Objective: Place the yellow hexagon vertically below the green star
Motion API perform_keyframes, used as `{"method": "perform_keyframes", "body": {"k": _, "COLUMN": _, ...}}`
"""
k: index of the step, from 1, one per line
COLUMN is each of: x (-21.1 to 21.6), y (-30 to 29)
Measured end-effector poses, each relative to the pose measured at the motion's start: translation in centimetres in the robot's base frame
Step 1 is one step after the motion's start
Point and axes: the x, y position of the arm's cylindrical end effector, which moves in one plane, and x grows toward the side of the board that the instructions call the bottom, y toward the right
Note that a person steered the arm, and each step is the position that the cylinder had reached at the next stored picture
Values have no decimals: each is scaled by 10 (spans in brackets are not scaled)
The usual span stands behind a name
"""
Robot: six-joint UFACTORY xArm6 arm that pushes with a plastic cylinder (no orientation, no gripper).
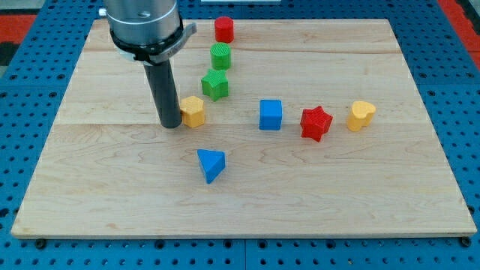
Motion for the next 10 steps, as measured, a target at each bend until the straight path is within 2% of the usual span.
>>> {"method": "perform_keyframes", "body": {"k": 1, "x": -29, "y": -2}}
{"method": "perform_keyframes", "body": {"k": 2, "x": -38, "y": -2}}
{"method": "perform_keyframes", "body": {"k": 5, "x": -28, "y": 27}}
{"method": "perform_keyframes", "body": {"k": 6, "x": 1, "y": 34}}
{"method": "perform_keyframes", "body": {"k": 8, "x": 0, "y": 36}}
{"method": "perform_keyframes", "body": {"k": 10, "x": -20, "y": 81}}
